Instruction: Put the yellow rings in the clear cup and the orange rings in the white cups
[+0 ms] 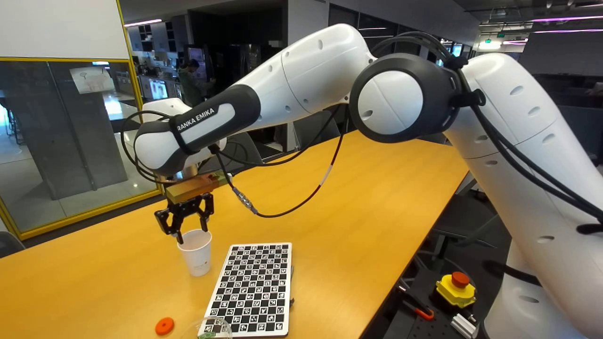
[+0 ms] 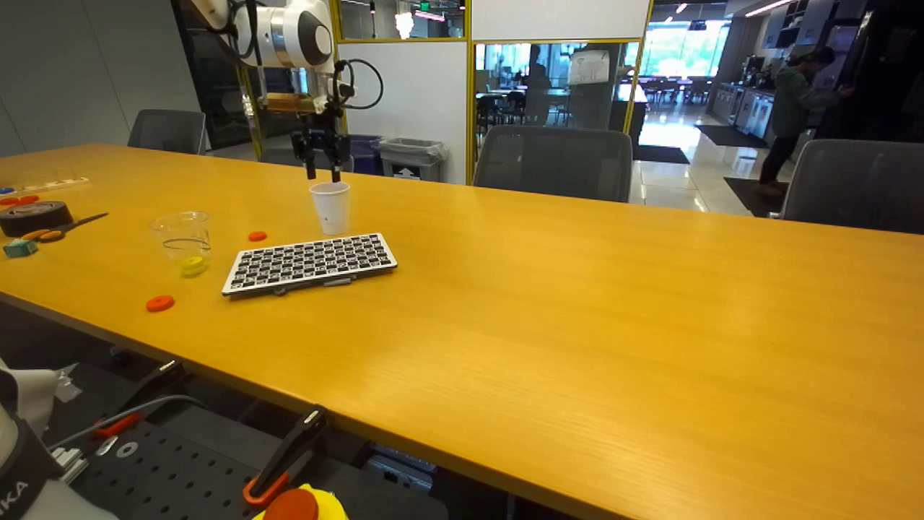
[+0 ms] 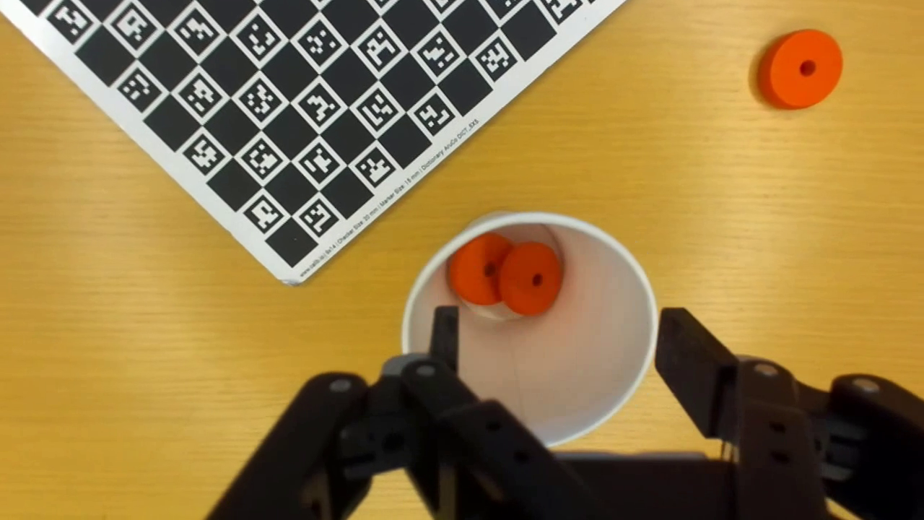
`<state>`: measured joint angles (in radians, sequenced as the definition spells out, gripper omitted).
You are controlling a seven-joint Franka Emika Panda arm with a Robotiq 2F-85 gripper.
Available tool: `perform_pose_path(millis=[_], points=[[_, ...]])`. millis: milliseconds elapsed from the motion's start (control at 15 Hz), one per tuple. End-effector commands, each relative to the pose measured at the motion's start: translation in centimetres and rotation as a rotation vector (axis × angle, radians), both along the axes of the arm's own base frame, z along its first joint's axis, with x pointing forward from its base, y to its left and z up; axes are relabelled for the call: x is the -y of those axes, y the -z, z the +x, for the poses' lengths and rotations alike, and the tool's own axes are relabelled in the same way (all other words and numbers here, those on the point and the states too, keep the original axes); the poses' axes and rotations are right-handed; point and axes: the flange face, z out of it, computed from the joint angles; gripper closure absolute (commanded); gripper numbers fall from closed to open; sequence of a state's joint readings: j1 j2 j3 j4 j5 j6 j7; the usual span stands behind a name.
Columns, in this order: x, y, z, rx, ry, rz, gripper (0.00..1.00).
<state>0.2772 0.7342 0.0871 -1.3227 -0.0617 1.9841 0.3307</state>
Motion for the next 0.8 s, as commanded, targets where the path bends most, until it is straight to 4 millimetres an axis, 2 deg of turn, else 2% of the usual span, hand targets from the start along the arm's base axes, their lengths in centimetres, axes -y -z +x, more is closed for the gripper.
perform_pose_path(millis=[0, 267, 400, 733], points=[[-1.1, -1.5, -0.1, 0.01, -0.028, 0.022, 0.0], [-3.3, -2.1, -2.2, 0.032, -0.086, 0.026, 0.0], [-5.0, -2.0, -4.0, 0.032, -0.125, 0.032, 0.0], [-9.5, -0.1, -10.0, 0.037, -0.21, 0.057, 0.0]])
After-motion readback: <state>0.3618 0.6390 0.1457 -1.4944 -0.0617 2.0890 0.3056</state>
